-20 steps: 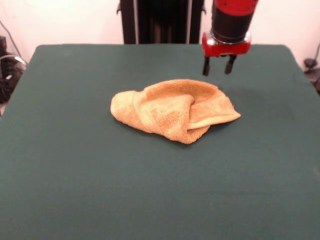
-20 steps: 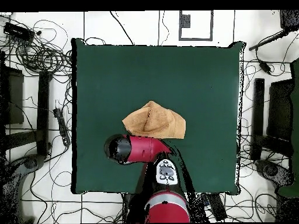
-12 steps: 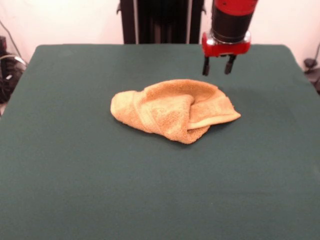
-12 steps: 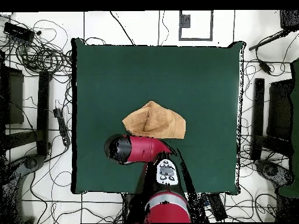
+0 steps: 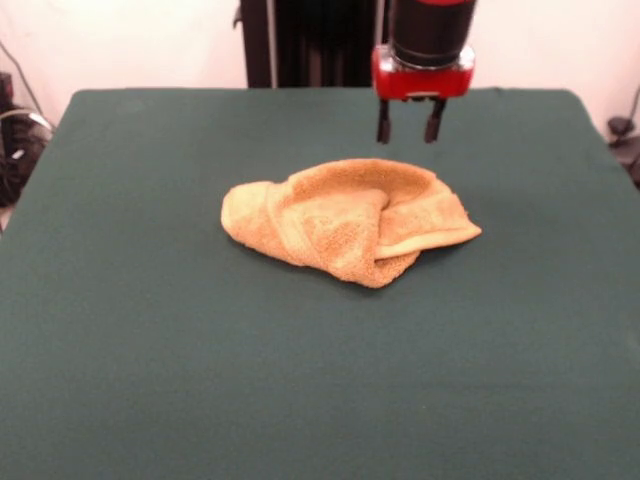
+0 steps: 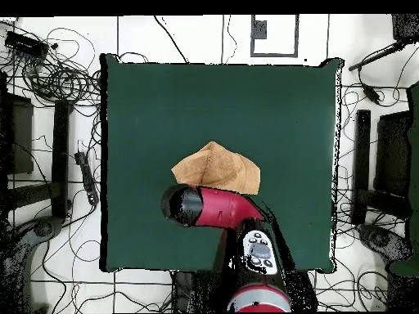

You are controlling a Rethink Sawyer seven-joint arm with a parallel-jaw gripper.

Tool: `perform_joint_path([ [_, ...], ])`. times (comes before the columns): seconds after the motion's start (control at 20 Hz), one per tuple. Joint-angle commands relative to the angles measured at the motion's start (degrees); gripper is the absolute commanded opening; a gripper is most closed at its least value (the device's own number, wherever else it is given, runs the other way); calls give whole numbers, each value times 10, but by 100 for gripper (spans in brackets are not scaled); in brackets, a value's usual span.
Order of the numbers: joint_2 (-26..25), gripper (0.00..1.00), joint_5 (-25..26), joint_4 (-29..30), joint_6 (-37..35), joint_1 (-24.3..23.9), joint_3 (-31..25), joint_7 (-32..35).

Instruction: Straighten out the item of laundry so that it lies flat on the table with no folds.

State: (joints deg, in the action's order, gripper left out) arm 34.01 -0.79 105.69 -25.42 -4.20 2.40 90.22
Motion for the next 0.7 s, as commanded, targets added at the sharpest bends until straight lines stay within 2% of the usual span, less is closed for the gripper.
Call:
perform_joint_path([
  [0.05, 13, 100, 13, 38, -1, -5, -49, 56],
  [0.7, 8, 100, 12, 38, 4, -11, -53, 61],
])
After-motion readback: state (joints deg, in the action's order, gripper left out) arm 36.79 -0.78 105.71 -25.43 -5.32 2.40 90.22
